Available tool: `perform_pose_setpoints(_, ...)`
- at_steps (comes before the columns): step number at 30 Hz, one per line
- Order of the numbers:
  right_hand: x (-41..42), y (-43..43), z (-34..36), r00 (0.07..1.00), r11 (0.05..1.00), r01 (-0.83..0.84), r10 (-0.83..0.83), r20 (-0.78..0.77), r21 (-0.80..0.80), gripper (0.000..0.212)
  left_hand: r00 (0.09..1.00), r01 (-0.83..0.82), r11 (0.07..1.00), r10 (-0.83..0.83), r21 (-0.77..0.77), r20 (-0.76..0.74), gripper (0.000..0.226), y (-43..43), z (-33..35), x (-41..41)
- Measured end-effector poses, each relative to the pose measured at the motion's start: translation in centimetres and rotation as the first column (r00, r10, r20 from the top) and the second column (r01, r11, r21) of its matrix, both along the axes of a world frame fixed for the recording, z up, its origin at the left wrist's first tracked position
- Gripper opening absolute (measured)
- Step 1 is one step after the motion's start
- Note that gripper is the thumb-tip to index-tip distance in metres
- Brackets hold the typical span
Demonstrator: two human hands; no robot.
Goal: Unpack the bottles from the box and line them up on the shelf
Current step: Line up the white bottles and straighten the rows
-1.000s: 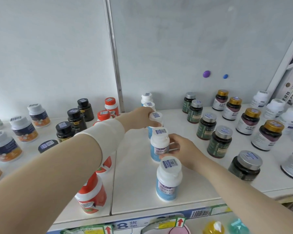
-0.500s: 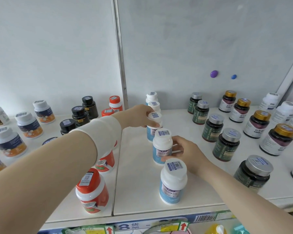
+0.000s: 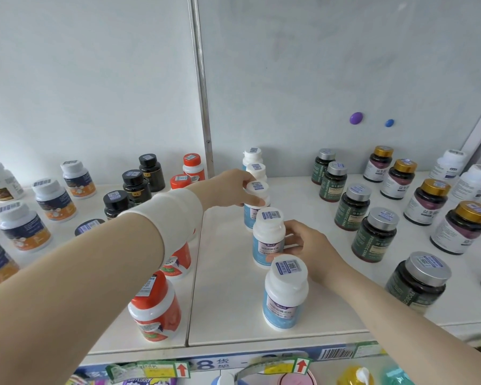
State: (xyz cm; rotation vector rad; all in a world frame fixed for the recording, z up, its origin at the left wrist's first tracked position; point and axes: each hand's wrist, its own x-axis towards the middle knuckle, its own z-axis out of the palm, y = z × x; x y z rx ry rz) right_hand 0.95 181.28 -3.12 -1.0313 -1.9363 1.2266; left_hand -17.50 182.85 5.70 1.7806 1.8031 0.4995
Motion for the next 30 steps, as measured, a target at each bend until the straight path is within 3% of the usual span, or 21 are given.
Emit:
perform_pose_setpoints(5,0.0,0.0,0.3,0.999,1.000,-0.018,0.017,0.049,0.025,0.041,0.999,-0.012,1.000,0.013,0.015,-0.036,0.053,-0.4,0.0,0.3)
perform_pose_setpoints(10,0.6,0.3,3.0,0.962,0.990,-0.121,0.101,0.253,0.066,0.053,0.989,-0.045,0.998,0.050,0.042,-0.138,0.061,-1.4,0.8,0.0)
perform_pose_setpoints(13,1.3,0.8,6.3,0.930,0.983,-0.144,0.094,0.354,0.115,0.066,0.972,-0.048,0.997,0.062,0.066,-0.225,0.054,-2.4,2.5,-1.1)
perform_pose_setpoints(18,0.7,0.6,12.6,0.859,0.955,-0.161,0.011,0.512,0.249,0.064,0.933,-0.059,0.986,0.109,0.153,-0.342,0.039,-5.4,6.1,-4.5)
perform_pose_setpoints(20,-0.6,0.1,14.1,0.823,0.931,-0.189,-0.023,0.568,0.311,0.058,0.886,-0.049,0.986,0.116,0.158,-0.450,0.038,-6.7,7.0,-6.3)
perform_pose_setpoints(24,-4.7,-1.1,15.0,0.680,0.864,-0.300,-0.103,0.726,0.403,0.058,0.683,-0.016,0.992,0.103,0.125,-0.723,0.044,-8.6,7.4,-10.3)
perform_pose_setpoints(27,-8.2,-2.1,14.3,0.520,0.845,-0.358,-0.174,0.836,0.398,0.062,0.588,0.024,0.997,0.049,0.078,-0.807,0.044,-9.2,6.8,-12.9)
perform_pose_setpoints(30,-10.7,-2.6,12.7,0.428,0.855,-0.381,-0.174,0.887,0.352,0.064,0.531,0.071,0.996,0.007,0.053,-0.847,0.037,-9.0,5.6,-14.6)
